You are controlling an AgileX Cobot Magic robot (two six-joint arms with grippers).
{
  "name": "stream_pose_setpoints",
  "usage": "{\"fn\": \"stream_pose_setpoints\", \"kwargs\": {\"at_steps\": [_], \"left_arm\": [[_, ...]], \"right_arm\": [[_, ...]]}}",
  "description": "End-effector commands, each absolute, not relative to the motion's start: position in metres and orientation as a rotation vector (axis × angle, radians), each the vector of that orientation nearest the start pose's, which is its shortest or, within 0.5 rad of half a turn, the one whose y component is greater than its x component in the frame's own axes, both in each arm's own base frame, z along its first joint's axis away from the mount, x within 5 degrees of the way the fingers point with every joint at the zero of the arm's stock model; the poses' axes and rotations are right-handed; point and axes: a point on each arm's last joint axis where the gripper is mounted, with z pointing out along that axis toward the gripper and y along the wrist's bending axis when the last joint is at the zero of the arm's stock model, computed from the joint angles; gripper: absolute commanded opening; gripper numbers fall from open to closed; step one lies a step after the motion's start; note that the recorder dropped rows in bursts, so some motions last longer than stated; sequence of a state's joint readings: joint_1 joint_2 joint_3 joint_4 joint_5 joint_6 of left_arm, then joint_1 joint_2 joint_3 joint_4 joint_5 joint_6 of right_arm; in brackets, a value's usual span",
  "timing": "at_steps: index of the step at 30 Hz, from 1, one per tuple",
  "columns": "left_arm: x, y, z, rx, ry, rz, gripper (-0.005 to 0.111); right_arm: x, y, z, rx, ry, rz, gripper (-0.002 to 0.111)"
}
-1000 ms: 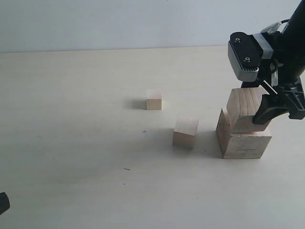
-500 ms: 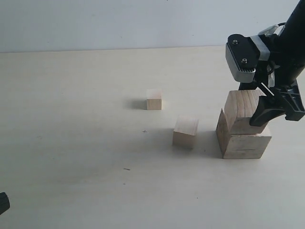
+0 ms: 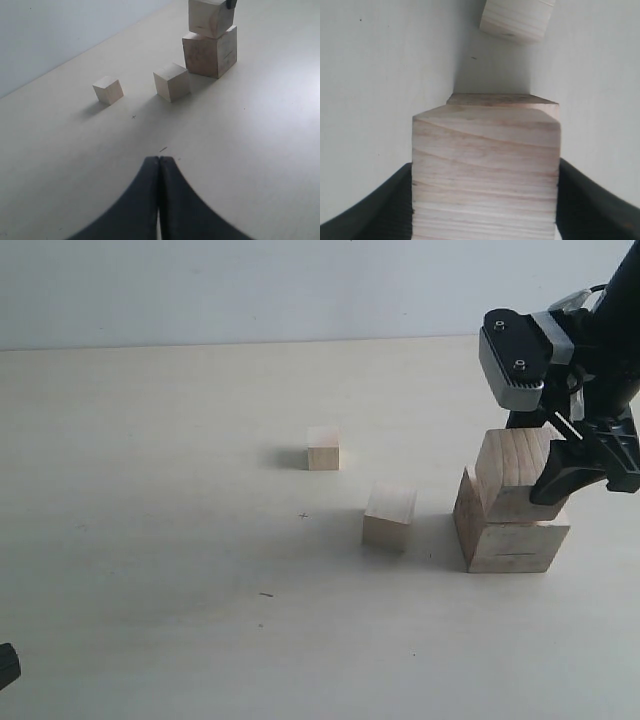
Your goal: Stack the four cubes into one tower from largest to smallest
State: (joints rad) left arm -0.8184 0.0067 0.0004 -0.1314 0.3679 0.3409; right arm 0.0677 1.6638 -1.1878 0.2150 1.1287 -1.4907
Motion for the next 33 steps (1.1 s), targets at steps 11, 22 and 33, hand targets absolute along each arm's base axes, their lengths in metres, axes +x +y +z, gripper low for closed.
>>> {"fn": "stream_pose_setpoints", "kwargs": {"at_steps": [11, 22, 33], "left_arm": [[0.0331, -0.0416, 0.1809, 0.948, 1.609, -0.465, 0.0], [0.0331, -0.0416, 0.1809, 0.948, 1.609, -0.465, 0.0], [0.0331, -0.0416, 0.1809, 0.948, 1.609, -0.465, 0.0]], "right_arm": [[0.3099, 0.0372, 0.2397, -1.984, 2.186, 0.154, 0.0], [0.3129, 0.0372, 0.2354, -1.976, 2.193, 0.152, 0.0], [0.3108, 0.0358, 0.235, -1.978, 2.229, 0.161, 0.0]]}}
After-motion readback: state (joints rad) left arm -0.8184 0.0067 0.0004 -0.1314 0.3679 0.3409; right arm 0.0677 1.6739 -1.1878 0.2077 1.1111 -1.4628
